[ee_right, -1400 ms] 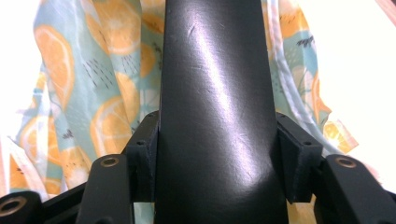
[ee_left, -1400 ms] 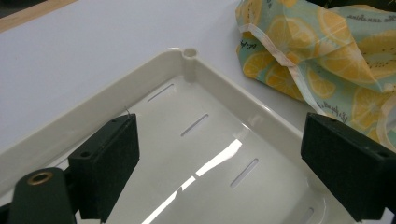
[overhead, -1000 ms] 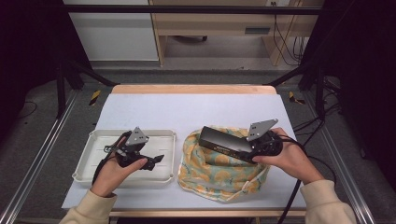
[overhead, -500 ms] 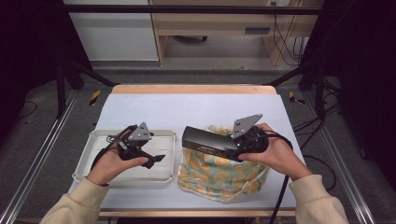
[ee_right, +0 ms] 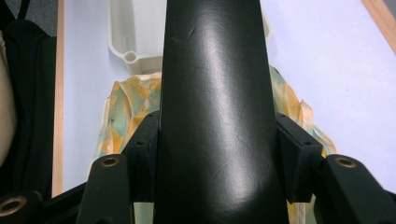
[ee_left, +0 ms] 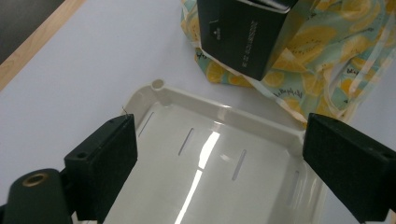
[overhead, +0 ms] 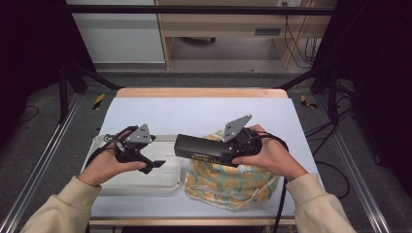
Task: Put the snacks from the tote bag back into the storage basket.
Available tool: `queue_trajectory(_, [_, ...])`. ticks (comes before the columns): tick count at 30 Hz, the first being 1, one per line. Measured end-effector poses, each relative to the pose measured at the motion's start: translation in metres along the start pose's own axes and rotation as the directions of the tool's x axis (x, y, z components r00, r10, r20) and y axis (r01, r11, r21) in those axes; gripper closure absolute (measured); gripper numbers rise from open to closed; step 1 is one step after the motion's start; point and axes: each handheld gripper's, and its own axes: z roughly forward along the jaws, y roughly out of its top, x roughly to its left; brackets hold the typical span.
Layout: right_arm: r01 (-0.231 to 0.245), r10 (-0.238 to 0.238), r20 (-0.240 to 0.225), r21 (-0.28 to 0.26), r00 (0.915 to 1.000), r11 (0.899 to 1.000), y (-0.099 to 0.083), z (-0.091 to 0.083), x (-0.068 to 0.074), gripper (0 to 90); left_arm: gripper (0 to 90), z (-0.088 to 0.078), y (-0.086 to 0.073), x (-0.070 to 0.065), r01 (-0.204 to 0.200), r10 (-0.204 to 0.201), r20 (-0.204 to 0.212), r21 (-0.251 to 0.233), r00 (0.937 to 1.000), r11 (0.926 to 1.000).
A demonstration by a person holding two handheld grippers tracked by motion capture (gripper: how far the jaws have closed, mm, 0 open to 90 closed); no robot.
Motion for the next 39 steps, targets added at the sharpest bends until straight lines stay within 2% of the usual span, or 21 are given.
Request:
queue_trajectory(6, [0.018,-0.017,-0.022,0.021,0.9996,1.0,0.011,0.012,-0.002,42.9,10.2,-0.007,0.005,0.003,-0.05,0.049,0.014,0.035,0.9987,0.9982])
queue_trajectory(11, [0.04,-0.038,-0.038,0.045,0.9985,0.998,0.022,0.024,0.001,42.9,10.6,-0.014,0.01,0.008,-0.071,0.069,0.035,0.061,0.997,0.9956])
queue_trajectory(17, [0.06,-0.056,-0.046,0.069,0.9973,0.996,0.029,0.033,0.002,42.9,11.4,-0.015,0.019,0.009,-0.127,0.119,0.082,0.107,0.9895,0.986])
queue_trajectory(21, [0.071,-0.067,-0.052,0.081,0.9964,0.994,0.031,0.039,0.004,42.9,11.8,-0.009,0.028,0.006,-0.19,0.173,0.113,0.159,0.9784,0.9689])
queue_trajectory(24, [0.08,-0.075,-0.063,0.082,0.9953,0.993,0.034,0.043,0.005,42.9,12.6,-0.004,0.036,0.002,-0.24,0.215,0.145,0.187,0.9657,0.9526])
queue_trajectory(28, [0.092,-0.085,-0.076,0.087,0.9934,0.992,0.039,0.046,0.005,42.8,13.8,0.004,0.043,0.002,-0.275,0.241,0.166,0.225,0.9563,0.9348])
queue_trajectory(30, [0.095,-0.089,-0.079,0.086,0.9929,0.992,0.041,0.048,0.007,42.8,14.2,0.009,0.044,0.003,-0.297,0.257,0.18,0.251,0.9495,0.9213])
queue_trajectory(31, [0.097,-0.09,-0.081,0.086,0.9926,0.992,0.041,0.048,0.007,42.8,14.6,0.012,0.045,0.003,-0.297,0.253,0.191,0.254,0.9484,0.9206])
queue_trajectory(32, [0.103,-0.096,-0.082,0.088,0.992,0.991,0.042,0.049,0.008,42.9,15.1,0.014,0.046,0.002,-0.309,0.262,0.199,0.264,0.9442,0.9134])
queue_trajectory(33, [0.105,-0.097,-0.083,0.091,0.9918,0.99,0.043,0.049,0.008,42.8,15.5,0.017,0.046,0.001,-0.313,0.265,0.202,0.263,0.9427,0.9124])
queue_trajectory(35, [0.111,-0.103,-0.084,0.096,0.991,0.989,0.044,0.05,0.01,42.8,16.0,0.021,0.046,0.001,-0.333,0.279,0.212,0.287,0.9364,0.898])
queue_trajectory(38, [0.116,-0.108,-0.09,0.093,0.9901,0.989,0.045,0.051,0.011,42.8,16.1,0.028,0.046,-0.001,-0.349,0.287,0.233,0.302,0.9293,0.887])
queue_trajectory(39, [0.118,-0.109,-0.093,0.096,0.9897,0.988,0.046,0.051,0.011,42.8,16.6,0.03,0.046,-0.002,-0.35,0.285,0.236,0.309,0.9289,0.8842])
